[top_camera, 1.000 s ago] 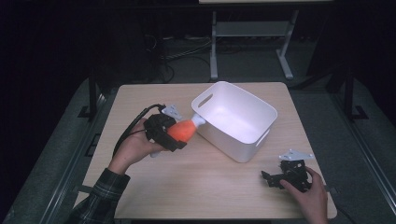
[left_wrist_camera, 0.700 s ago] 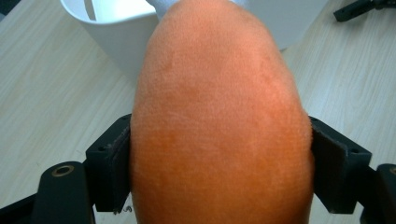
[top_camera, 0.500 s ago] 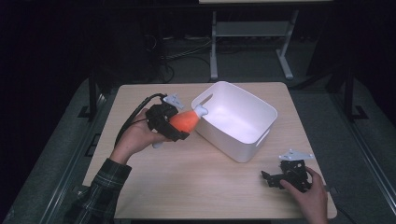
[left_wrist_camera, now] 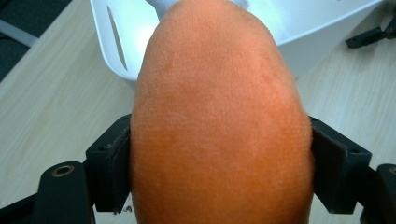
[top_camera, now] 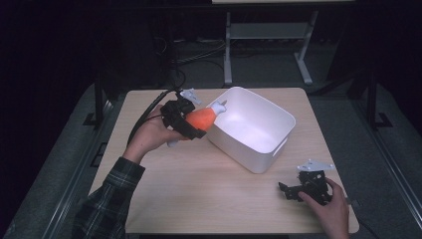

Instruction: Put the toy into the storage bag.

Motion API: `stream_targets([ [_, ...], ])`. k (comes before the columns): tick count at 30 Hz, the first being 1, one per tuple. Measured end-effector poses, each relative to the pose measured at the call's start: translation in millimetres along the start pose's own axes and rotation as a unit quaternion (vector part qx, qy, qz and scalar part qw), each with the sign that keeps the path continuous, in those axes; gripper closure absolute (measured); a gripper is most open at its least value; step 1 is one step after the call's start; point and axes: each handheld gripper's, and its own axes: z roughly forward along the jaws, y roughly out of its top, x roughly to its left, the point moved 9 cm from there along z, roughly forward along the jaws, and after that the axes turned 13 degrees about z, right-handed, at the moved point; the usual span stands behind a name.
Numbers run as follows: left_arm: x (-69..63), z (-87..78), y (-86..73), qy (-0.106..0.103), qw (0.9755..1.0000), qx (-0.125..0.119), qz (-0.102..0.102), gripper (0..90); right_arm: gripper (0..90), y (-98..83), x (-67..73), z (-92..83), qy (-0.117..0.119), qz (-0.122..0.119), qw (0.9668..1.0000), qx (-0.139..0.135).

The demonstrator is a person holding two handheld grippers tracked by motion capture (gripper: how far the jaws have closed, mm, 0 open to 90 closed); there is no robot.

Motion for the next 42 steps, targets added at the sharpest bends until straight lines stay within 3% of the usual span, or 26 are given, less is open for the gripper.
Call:
stream_targets([
  [18,25.4,9.1,27.9,0.013,0.9998,0.004,0.011,20.5,0.0,0.0,0.2,-0.1,0.000,0.001,1.0000,0.000],
  [42,45.2,36.2,71.5,0.008,0.9994,-0.002,0.035,20.5,0.0,0.0,0.1,0.0,0.000,0.001,1.0000,0.000],
])
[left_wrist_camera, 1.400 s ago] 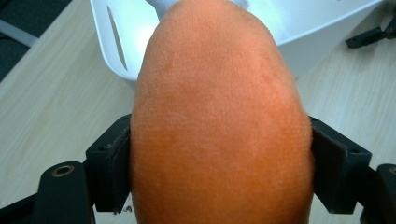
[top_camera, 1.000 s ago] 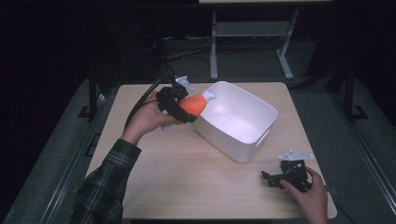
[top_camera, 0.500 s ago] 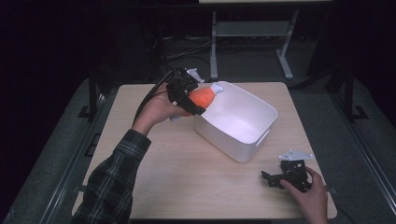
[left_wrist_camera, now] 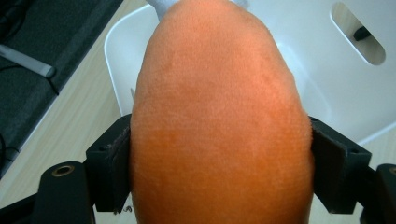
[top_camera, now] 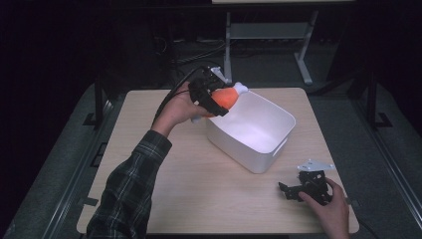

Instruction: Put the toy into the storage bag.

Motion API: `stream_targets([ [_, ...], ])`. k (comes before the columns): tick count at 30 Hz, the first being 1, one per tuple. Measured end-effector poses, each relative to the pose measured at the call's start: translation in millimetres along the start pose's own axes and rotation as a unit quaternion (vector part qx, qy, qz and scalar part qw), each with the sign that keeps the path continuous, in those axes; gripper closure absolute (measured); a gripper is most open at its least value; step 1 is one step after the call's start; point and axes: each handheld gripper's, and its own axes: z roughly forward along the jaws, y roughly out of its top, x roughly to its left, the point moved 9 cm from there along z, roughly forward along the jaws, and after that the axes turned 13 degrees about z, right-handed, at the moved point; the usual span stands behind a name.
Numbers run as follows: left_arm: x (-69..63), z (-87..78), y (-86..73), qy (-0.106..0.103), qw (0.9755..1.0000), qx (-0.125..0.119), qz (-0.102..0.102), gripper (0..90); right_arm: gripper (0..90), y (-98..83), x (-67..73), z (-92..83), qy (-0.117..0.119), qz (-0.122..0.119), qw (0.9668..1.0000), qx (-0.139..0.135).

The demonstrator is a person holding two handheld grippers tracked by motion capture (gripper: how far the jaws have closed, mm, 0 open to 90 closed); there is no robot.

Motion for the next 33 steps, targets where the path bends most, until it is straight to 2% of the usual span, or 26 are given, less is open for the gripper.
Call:
stream_targets([
  [11,7.7,14.5,15.9,0.002,0.9999,0.001,0.013,20.5,0.0,0.0,-0.1,0.0,0.000,0.000,1.0000,0.000],
  [16,12.5,19.5,20.4,0.003,0.9999,-0.005,0.011,20.5,0.0,0.0,-0.1,0.0,0.000,0.000,1.0000,0.000],
  [24,18.9,33.2,22.8,-0.004,0.9999,0.000,0.011,20.4,0.0,-0.1,-0.1,-0.1,-0.001,0.000,1.0000,0.000],
  [33,14.3,51.6,23.0,-0.012,0.9994,0.017,0.026,20.1,0.0,-0.1,-0.1,-0.1,0.000,0.000,1.0000,0.001],
])
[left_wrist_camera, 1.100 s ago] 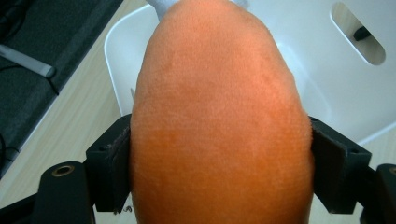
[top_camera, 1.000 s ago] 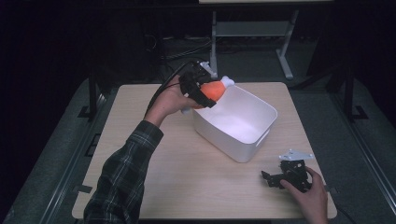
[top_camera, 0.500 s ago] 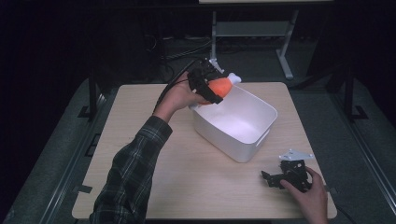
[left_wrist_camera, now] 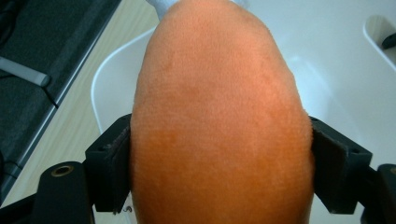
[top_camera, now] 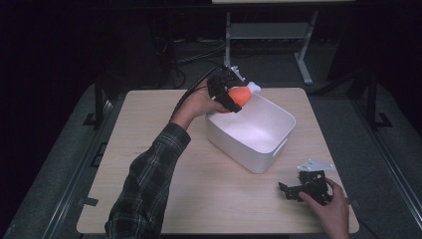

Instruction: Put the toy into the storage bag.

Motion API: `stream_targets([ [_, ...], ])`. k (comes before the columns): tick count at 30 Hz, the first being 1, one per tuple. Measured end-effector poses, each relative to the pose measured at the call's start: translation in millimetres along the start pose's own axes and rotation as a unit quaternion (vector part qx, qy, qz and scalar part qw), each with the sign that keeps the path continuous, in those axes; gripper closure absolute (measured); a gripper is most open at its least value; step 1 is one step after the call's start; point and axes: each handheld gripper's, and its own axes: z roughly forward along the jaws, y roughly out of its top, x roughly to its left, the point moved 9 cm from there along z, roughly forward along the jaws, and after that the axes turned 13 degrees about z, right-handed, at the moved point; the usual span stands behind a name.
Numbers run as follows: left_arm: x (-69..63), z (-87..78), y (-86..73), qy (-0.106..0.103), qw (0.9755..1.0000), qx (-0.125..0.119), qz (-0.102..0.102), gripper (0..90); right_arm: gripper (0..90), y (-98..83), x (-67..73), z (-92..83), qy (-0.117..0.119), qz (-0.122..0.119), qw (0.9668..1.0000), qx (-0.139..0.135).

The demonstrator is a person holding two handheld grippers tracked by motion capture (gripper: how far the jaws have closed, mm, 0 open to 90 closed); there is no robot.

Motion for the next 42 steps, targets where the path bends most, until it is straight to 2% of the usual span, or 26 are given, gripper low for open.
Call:
stream_targets([
  [8,-4.7,15.4,2.7,-0.013,0.9998,0.007,0.013,19.3,0.0,0.1,-0.1,0.1,0.000,-0.001,1.0000,0.000],
  [17,-6.6,21.3,2.7,-0.016,0.9996,0.013,0.017,18.6,0.0,0.1,-0.1,0.1,0.000,-0.001,1.0000,0.000],
  [29,-3.1,22.3,-0.8,-0.012,0.9996,0.017,0.020,16.4,0.0,0.1,0.0,0.1,0.000,0.000,1.0000,0.000],
  [35,-0.9,17.2,1.8,-0.003,0.9999,0.004,0.013,15.7,0.0,0.1,-0.1,0.1,0.000,-0.001,1.0000,-0.001],
  [37,-0.7,15.2,1.1,-0.005,0.9998,0.009,0.018,15.7,0.0,0.0,0.0,0.0,0.000,0.000,1.0000,0.000],
  [42,-2.9,9.0,2.0,-0.003,0.9999,-0.005,0.015,15.7,0.0,0.1,0.0,0.1,0.000,0.000,1.0000,-0.001],
])
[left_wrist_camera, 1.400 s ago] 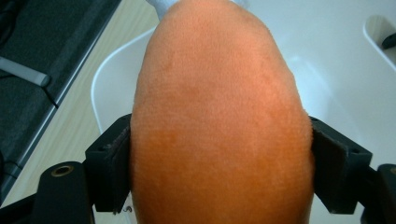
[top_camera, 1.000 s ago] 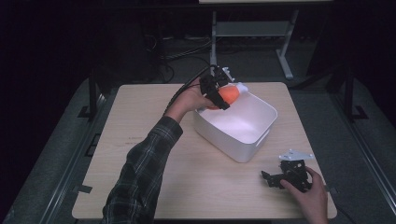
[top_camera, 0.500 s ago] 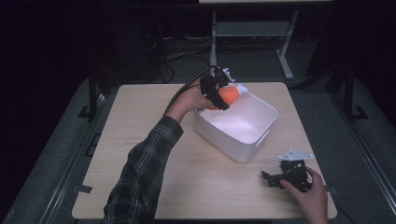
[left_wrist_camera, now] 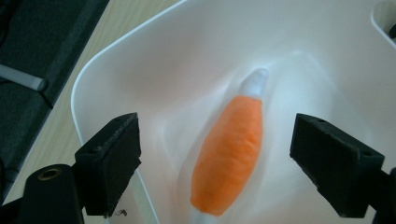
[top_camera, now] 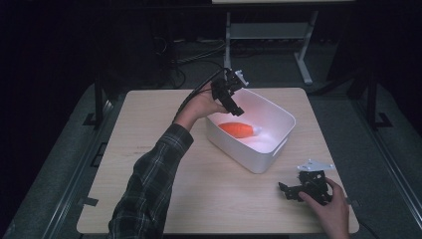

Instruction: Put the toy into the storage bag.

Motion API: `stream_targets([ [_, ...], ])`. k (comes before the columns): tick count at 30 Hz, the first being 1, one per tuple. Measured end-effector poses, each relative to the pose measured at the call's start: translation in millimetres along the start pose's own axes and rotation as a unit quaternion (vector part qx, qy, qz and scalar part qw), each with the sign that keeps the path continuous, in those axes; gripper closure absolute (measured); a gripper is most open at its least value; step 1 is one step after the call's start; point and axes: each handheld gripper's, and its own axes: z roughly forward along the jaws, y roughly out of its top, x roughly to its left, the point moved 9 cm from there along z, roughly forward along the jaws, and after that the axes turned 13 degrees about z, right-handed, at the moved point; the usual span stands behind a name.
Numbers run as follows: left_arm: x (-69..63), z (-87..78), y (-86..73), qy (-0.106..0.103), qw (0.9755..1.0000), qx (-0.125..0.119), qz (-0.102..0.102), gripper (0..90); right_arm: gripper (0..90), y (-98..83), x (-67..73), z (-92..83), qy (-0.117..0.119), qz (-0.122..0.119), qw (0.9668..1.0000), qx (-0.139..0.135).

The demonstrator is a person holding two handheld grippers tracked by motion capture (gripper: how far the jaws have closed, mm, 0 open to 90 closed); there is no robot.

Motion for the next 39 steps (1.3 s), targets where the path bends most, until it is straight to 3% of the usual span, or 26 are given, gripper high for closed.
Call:
stream_targets([
  [11,-3.8,-23.1,-6.2,-0.005,0.9992,-0.033,-0.022,15.7,0.0,0.0,0.0,0.0,0.000,0.000,1.0000,0.000],
  [21,-7.8,-40.5,-24.2,0.010,0.9975,-0.056,-0.042,15.7,0.0,0.0,0.1,0.1,0.001,0.000,1.0000,0.000],
  [39,-33.9,-77.0,-81.8,0.048,0.9921,-0.075,-0.088,15.8,0.0,-0.1,-0.2,0.1,0.000,-0.001,1.0000,0.000],
])
